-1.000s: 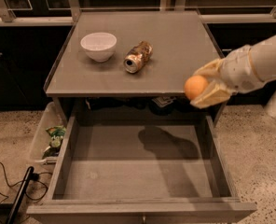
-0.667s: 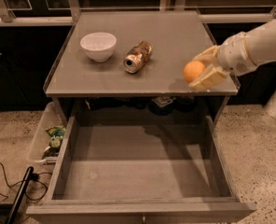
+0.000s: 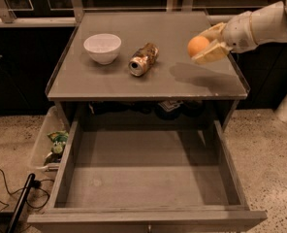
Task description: Pick orange from top drawer and place on counter
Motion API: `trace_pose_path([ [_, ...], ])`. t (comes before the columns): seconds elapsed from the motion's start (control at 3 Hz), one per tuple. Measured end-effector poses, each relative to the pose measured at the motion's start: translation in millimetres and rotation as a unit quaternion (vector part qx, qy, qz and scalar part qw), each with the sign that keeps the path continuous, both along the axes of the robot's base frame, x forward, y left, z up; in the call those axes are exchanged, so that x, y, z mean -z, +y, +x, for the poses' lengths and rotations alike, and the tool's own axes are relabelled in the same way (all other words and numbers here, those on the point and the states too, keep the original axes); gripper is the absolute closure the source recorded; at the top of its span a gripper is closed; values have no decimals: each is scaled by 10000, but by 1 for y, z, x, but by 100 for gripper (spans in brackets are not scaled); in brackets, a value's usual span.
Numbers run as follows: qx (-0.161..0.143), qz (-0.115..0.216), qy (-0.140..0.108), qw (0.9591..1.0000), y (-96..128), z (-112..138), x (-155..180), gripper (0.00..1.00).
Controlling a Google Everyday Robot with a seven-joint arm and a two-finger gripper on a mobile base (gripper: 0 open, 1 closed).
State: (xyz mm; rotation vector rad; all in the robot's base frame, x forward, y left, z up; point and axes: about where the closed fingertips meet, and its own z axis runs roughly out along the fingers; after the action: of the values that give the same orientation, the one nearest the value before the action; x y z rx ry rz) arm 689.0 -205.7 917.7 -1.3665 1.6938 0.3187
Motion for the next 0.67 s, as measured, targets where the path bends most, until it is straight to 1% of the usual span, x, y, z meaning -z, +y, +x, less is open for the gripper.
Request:
trace_pose_path([
  [0.33,63,33,-168,9998,5,25,-16,100],
  [0.67,119,-315,-7,9994,12,38,-5,100],
])
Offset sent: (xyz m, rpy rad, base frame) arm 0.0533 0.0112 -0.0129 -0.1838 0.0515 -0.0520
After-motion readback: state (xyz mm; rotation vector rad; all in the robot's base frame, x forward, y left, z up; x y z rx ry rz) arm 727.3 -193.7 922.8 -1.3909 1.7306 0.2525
